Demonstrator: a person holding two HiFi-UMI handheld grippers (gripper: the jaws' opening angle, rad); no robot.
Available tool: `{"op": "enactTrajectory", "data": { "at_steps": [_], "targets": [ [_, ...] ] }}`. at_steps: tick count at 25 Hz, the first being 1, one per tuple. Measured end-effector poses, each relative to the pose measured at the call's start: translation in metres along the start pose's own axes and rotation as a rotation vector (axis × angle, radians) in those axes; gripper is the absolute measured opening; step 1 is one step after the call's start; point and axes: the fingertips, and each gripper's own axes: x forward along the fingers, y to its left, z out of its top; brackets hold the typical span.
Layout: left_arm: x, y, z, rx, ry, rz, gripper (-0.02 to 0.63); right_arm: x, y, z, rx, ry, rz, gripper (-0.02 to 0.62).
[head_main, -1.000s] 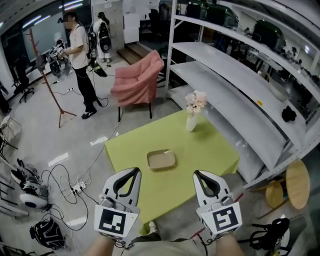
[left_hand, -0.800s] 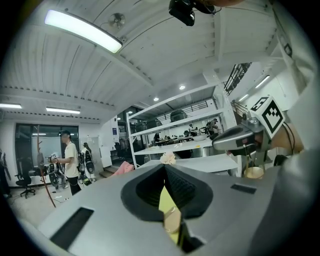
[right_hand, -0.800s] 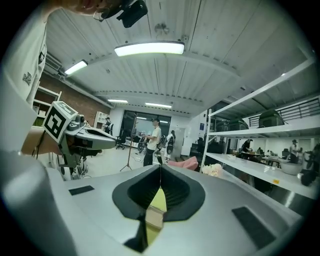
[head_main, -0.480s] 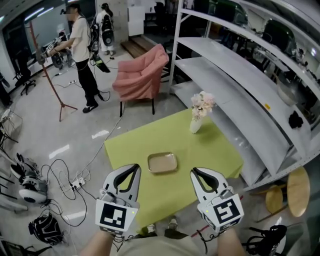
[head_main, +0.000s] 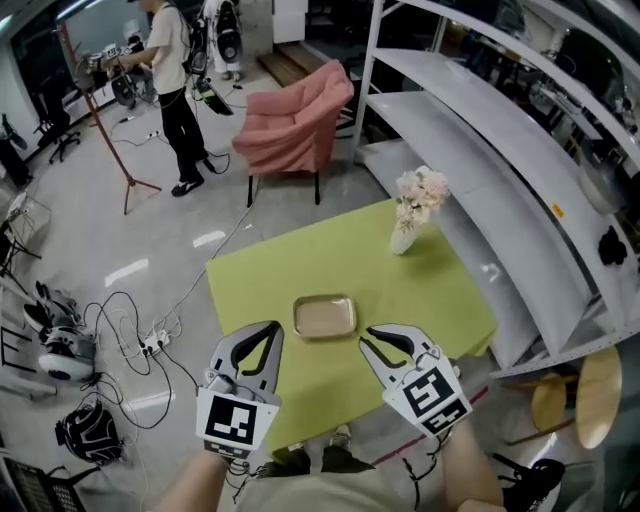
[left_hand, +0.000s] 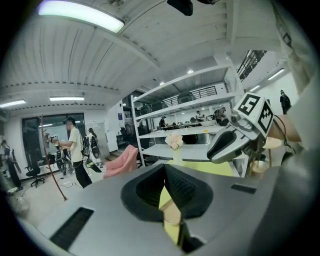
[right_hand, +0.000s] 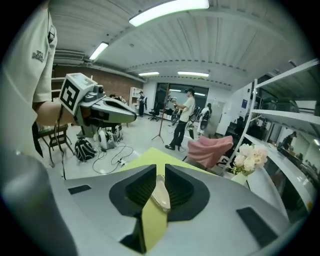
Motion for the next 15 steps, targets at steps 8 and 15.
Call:
{"op": "enactTrajectory", "data": {
  "at_steps": [8, 15],
  "targets": [
    [0.036, 0.002, -0.048, -0.087, 0.084, -0.012, 0.006, 0.071, 0.005, -0.055, -0.045, 0.141, 0.123, 0.120],
    [0.052, 0.005, -0.091, -0.112, 0.153, 0.004, 0.006, 0.119, 0.018, -0.110, -0.093, 0.259, 0.186, 0.121]
  ]
}}
